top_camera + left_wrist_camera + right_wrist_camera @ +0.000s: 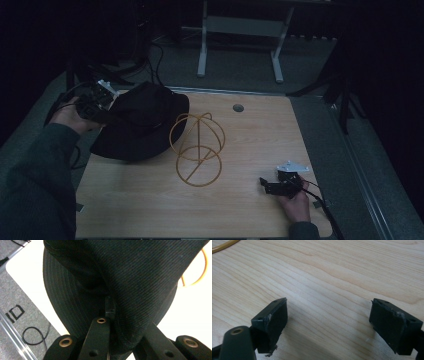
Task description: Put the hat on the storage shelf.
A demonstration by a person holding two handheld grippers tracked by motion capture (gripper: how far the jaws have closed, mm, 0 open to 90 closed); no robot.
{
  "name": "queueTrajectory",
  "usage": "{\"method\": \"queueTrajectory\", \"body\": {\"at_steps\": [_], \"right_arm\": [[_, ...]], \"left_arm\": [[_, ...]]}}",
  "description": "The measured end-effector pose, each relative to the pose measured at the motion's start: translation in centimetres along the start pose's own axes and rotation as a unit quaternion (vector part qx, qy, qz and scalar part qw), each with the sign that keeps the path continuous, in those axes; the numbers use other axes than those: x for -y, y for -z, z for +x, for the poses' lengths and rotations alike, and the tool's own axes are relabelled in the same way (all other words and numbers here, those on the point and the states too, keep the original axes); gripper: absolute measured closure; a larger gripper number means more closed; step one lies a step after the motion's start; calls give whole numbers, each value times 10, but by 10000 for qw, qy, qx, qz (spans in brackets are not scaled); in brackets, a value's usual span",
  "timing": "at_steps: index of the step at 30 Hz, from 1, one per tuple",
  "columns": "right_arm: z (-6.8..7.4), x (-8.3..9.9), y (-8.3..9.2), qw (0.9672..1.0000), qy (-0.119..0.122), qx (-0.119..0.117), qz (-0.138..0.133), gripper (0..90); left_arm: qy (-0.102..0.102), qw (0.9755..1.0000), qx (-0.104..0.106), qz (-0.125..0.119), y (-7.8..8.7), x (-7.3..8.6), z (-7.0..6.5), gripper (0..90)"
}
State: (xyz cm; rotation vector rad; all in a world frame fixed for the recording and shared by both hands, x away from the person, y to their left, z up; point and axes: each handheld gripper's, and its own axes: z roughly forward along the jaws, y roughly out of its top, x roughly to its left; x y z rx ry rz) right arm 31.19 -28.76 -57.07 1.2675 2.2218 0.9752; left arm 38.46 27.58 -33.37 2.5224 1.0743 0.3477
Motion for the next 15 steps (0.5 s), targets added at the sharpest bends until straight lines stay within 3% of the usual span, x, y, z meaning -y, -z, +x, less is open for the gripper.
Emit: {"method": "queueTrajectory", "body": {"at_steps": [15], "right_arm": [[0,0,0,10000,-13,-3,1,149]], "left_arm": [[38,9989,87,-461,26,-7,5,882]]}}
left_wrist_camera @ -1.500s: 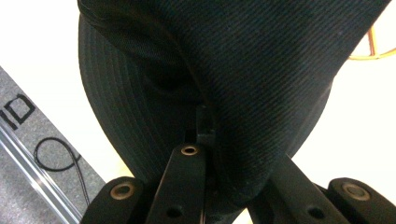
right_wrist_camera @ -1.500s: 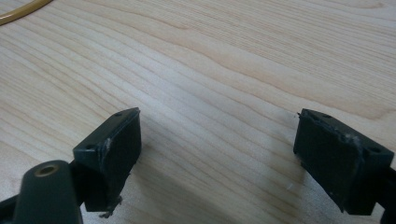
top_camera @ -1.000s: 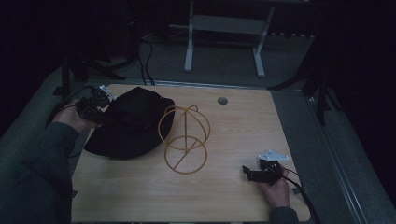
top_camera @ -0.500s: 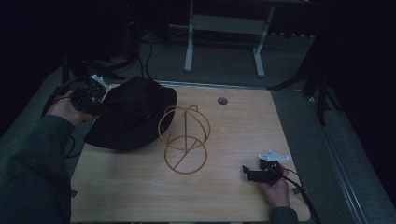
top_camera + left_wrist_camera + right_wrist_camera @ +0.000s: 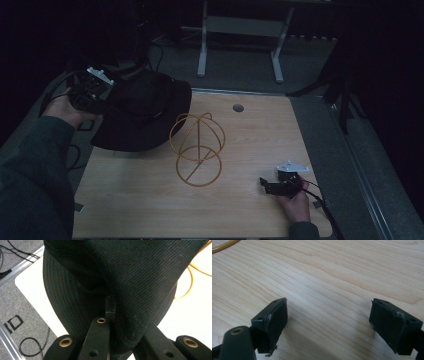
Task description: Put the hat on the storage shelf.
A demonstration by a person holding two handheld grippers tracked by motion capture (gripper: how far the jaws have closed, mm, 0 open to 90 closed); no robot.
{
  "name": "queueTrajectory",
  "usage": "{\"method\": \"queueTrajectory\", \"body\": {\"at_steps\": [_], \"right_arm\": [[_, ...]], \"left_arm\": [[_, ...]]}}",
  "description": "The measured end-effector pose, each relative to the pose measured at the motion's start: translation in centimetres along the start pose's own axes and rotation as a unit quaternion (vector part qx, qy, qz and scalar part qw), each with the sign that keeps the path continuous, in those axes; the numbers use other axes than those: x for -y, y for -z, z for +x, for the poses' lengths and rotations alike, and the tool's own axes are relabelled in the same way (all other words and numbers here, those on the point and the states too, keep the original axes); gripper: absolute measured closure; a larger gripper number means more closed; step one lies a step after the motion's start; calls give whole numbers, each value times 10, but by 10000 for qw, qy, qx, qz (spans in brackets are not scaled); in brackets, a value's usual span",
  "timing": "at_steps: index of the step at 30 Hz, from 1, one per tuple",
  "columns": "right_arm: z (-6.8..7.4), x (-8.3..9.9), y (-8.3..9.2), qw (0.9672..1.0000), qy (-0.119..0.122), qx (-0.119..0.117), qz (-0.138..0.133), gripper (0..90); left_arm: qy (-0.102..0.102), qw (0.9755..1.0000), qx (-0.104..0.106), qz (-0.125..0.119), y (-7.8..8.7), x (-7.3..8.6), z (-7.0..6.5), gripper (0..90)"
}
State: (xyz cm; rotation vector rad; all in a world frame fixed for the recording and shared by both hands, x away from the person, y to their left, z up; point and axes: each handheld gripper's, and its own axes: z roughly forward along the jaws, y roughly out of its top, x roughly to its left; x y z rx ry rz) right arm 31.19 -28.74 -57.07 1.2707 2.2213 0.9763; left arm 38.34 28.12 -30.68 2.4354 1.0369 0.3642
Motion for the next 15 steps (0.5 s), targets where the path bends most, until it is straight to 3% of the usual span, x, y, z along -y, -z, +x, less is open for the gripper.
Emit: {"method": "queueTrajectory", "body": {"at_steps": [5,15], "right_arm": [[0,0,0,10000,-7,-1,-1,149],[0,0,0,10000,16,3,-11,149]], "left_arm": [[2,9999,35,-162,6,-2,-1,882],[-17,9997,10,-235,15,-5,1,882]]}}
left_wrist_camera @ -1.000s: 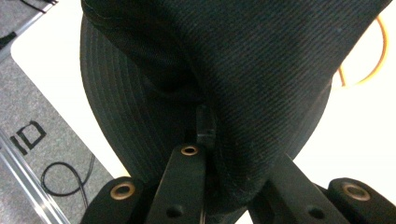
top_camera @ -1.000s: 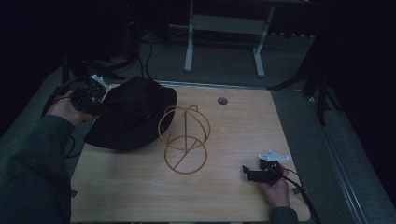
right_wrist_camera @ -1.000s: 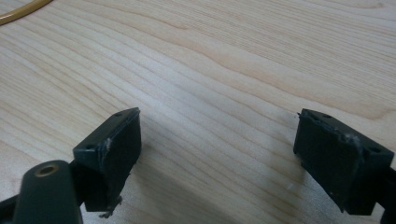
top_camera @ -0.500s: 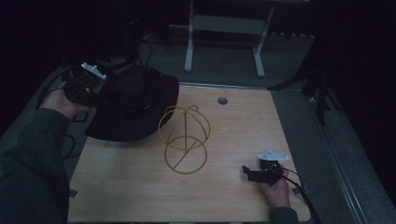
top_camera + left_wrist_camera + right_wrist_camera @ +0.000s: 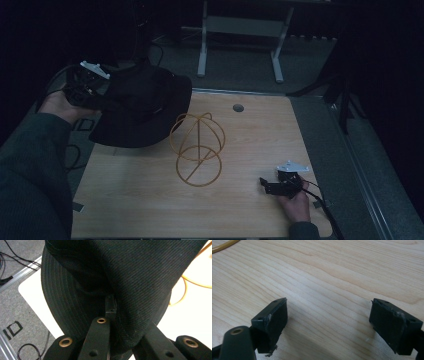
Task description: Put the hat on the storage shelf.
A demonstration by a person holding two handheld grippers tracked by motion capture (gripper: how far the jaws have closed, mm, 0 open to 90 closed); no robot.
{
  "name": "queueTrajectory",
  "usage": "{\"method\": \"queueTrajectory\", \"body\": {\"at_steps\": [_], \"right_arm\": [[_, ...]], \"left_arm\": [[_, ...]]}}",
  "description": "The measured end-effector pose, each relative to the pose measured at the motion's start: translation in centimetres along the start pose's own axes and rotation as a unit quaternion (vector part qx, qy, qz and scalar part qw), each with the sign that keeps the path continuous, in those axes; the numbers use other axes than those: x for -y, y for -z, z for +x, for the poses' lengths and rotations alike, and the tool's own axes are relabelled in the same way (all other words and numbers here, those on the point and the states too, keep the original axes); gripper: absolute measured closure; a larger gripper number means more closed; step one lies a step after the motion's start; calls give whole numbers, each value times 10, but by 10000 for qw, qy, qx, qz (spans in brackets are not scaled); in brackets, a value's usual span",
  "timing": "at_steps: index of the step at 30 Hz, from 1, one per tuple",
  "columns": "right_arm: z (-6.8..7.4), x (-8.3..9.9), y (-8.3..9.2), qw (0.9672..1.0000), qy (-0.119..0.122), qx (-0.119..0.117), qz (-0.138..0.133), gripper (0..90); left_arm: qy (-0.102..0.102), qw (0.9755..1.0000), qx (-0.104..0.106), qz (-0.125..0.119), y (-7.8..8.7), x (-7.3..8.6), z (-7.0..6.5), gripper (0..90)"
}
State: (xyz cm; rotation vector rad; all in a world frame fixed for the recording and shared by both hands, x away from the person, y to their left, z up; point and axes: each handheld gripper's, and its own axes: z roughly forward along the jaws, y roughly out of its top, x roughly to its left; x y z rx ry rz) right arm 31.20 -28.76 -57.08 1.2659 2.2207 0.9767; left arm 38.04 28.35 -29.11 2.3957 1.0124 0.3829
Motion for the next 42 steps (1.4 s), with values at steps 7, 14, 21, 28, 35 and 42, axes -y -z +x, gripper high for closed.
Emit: {"method": "queueTrajectory", "body": {"at_steps": [7,14,21,28,35,42], "right_arm": [[0,0,0,10000,4,-1,6,149],[0,0,0,10000,-8,-6,10,149],[0,0,0,10000,-7,-6,11,149],[0,0,0,10000,-6,-8,11,149],[0,0,0,10000,-8,-8,11,149],[0,0,0,10000,-5,-4,16,149]], "left_arm": [[-5,10000,-43,-39,10,-1,2,882],[4,10000,-41,-70,15,1,4,881],[22,9998,35,-177,18,2,6,881],[72,9995,116,-275,22,3,9,881],[46,9988,205,-446,30,5,9,881],[2,9972,372,-652,39,7,9,881]]}}
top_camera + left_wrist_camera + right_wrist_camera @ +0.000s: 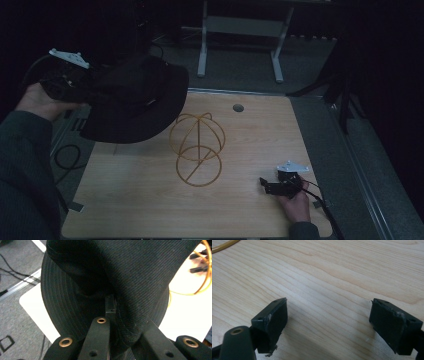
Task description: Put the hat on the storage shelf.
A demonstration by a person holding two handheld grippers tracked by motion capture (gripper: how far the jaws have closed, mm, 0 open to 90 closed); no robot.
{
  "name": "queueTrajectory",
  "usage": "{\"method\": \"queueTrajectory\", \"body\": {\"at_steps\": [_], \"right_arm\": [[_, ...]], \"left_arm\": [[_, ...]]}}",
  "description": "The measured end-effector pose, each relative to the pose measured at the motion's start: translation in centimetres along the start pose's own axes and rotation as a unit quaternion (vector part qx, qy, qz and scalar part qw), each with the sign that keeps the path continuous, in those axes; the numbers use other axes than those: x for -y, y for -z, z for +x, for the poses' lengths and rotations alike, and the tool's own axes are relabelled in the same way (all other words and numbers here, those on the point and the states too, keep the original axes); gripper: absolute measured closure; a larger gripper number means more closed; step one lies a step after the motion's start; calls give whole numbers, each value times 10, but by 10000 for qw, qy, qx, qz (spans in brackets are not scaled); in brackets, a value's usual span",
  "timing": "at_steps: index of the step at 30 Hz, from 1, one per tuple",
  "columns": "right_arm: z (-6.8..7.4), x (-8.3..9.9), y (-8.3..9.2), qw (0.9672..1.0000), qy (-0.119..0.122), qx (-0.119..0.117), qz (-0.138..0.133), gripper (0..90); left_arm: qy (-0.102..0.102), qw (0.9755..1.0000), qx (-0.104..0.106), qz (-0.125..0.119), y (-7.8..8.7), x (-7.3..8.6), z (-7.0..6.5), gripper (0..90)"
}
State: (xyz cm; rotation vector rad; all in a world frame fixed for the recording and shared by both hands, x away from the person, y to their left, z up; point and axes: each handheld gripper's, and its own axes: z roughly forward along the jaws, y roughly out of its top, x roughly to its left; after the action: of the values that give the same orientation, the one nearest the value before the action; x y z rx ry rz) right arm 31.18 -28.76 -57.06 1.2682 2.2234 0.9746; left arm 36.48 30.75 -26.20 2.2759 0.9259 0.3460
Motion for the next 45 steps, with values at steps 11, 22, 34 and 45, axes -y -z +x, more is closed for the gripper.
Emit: {"method": "queueTrajectory", "body": {"at_steps": [11,22,34,45], "right_arm": [[0,0,0,10000,-3,-1,-3,149],[0,0,0,10000,-2,-1,-1,149],[0,0,0,10000,1,-1,2,149],[0,0,0,10000,-9,-5,1,149]], "left_arm": [[-179,9989,362,-229,6,-6,-9,882],[-659,9947,766,-171,-7,-23,-34,881],[-1167,9878,984,312,-41,-44,-70,879],[-1436,9813,1168,518,-79,-61,-98,862]]}}
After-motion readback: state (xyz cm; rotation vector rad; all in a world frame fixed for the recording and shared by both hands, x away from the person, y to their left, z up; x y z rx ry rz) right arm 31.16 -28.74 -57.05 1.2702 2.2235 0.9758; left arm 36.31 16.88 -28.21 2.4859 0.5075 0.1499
